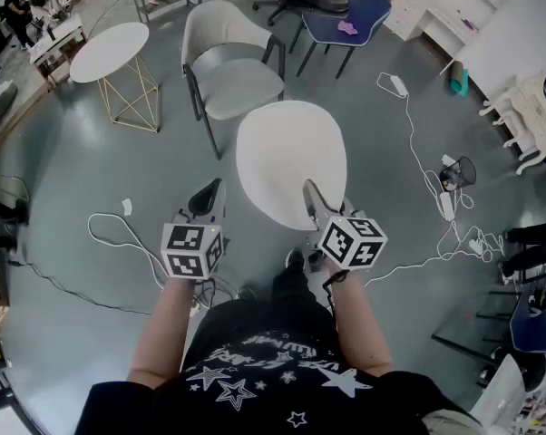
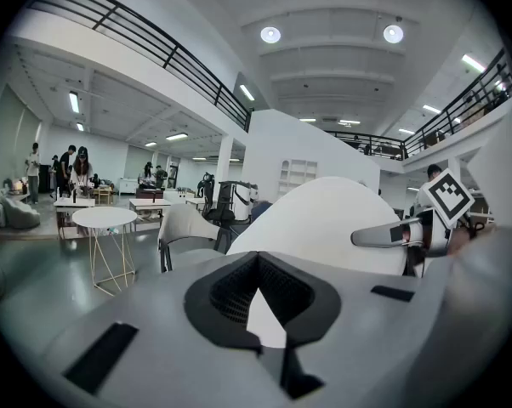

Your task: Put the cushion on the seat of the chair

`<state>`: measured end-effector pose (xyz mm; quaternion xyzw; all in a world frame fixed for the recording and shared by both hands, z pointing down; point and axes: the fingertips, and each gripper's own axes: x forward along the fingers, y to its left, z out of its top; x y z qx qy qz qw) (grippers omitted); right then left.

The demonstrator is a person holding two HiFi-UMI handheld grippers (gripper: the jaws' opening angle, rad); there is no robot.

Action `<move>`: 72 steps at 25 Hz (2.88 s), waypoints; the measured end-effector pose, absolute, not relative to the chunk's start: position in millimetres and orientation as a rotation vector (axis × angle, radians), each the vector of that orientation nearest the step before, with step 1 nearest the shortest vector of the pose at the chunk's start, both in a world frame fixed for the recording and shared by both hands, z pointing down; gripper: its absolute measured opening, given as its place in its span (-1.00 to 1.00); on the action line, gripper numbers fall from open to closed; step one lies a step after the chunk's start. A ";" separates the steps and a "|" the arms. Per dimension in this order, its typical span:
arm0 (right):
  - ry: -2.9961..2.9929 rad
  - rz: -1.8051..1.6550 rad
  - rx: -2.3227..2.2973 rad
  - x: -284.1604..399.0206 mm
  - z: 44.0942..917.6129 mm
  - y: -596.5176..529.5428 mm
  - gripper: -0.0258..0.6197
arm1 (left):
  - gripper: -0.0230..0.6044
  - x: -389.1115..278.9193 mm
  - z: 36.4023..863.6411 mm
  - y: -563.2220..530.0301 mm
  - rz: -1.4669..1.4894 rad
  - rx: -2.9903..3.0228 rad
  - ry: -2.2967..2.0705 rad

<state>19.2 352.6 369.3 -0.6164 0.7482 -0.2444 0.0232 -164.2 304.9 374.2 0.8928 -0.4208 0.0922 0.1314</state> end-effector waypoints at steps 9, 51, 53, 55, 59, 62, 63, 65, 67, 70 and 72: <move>2.354 -0.748 -1.879 15.6 368.2 349.3 -0.76 | -0.90 -161.4 363.6 300.3 0.240 2.607 -1.234; 2.591 -0.884 -1.593 105.5 384.7 122.8 -0.75 | -0.90 -74.0 382.2 131.6 0.311 2.453 -1.383; 2.614 -0.895 -1.569 113.8 389.1 110.5 -0.75 | -0.90 -66.0 387.5 120.4 0.273 2.410 -1.391; 2.628 -0.908 -1.558 124.4 394.3 101.3 -0.75 | -0.90 -58.7 394.3 113.4 0.264 2.381 -1.413; 2.603 -0.929 -1.566 147.0 398.3 82.3 -0.75 | -0.90 -45.3 398.0 97.0 0.278 2.366 -1.433; 2.574 -0.963 -1.589 159.5 406.5 74.5 -0.75 | -0.90 -40.4 398.2 85.2 0.290 2.362 -1.432; 2.566 -0.977 -1.595 162.0 409.7 73.8 -0.75 | -0.90 -40.1 399.0 82.6 0.292 2.358 -1.432; 2.549 -1.003 -1.601 166.0 415.6 71.3 -0.75 | -0.90 -39.5 401.4 76.6 0.304 2.354 -1.434; 2.531 -1.029 -1.606 169.3 421.2 65.8 -0.75 | -0.90 -37.8 403.5 68.5 0.324 2.359 -1.436; 2.529 -1.061 -1.617 168.9 429.4 55.3 -0.75 | -0.90 -39.0 408.3 53.5 0.341 2.365 -1.432; 2.544 -1.065 -1.633 165.3 433.0 46.9 -0.74 | -0.90 -45.3 414.4 42.5 0.334 2.352 -1.426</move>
